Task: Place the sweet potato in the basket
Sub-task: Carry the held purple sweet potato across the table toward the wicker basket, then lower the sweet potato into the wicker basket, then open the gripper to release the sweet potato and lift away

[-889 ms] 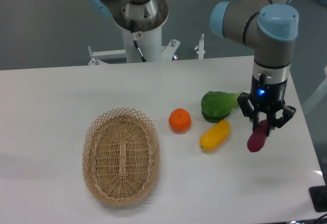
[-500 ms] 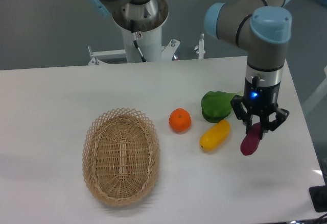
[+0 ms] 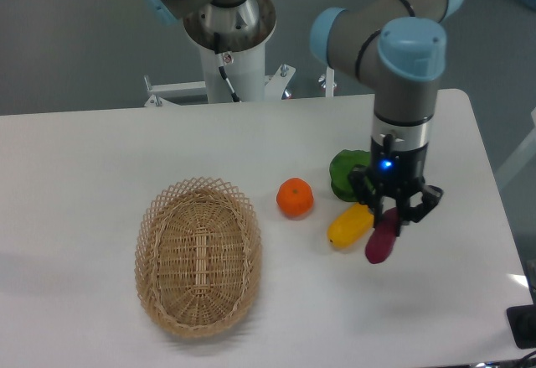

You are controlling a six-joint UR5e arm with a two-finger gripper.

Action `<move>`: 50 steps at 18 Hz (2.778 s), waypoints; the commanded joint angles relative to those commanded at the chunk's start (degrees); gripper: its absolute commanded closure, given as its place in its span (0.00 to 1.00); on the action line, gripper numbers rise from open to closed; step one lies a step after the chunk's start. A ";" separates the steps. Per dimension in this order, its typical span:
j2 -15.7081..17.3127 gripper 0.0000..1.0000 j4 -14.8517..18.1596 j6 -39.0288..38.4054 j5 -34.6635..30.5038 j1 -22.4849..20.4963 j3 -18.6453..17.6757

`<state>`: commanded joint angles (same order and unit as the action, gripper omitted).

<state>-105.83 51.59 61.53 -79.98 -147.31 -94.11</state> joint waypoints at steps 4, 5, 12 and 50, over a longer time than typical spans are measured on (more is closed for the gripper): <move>2.47 0.85 -0.79 -6.67 -1.48 3.59 -3.79; 2.38 0.85 -0.88 -8.34 -3.32 5.43 -4.49; -1.74 0.85 -1.93 -21.89 -8.35 15.81 -4.50; -1.67 0.00 5.69 -11.65 -13.62 9.42 6.84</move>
<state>-107.50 57.28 49.88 -93.60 -137.88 -87.28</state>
